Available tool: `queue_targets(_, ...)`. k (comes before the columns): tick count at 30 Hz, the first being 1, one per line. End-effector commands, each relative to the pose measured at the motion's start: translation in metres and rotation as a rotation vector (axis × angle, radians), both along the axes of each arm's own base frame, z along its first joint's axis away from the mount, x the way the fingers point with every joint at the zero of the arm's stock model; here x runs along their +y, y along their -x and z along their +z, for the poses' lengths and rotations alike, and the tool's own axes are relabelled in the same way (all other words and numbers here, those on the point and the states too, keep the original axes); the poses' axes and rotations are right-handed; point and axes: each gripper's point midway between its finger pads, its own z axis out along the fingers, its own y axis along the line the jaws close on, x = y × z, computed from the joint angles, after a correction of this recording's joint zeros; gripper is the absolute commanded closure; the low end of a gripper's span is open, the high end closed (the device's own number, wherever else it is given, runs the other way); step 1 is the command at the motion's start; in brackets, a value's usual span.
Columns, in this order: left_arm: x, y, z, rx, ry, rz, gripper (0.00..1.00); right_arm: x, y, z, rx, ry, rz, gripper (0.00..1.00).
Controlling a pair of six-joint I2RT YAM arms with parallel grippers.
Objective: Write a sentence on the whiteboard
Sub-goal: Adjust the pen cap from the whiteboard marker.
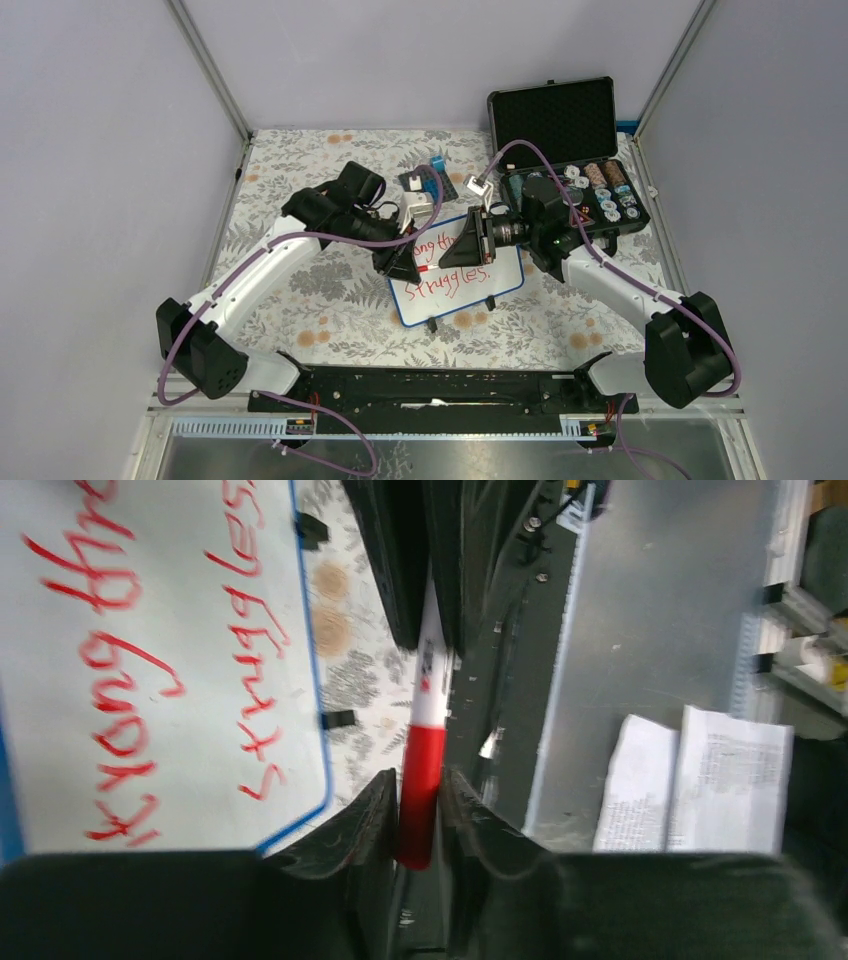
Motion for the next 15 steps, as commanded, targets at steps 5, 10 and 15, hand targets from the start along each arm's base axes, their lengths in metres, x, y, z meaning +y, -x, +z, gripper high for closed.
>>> queue_targets(5,0.0,-0.039,0.046,-0.4,0.032,0.016,0.48,0.003,-0.007,0.009,-0.046,0.021,-0.048,1.0)
queue_targets(10,0.004,-0.035,0.028,-0.45,-0.083,0.003,0.46,0.005,-0.009,0.006,-0.03,0.024,-0.052,1.0)
queue_targets(15,-0.002,-0.034,0.018,-0.503,-0.146,-0.035,0.46,0.005,-0.009,0.004,-0.019,0.03,-0.056,1.0)
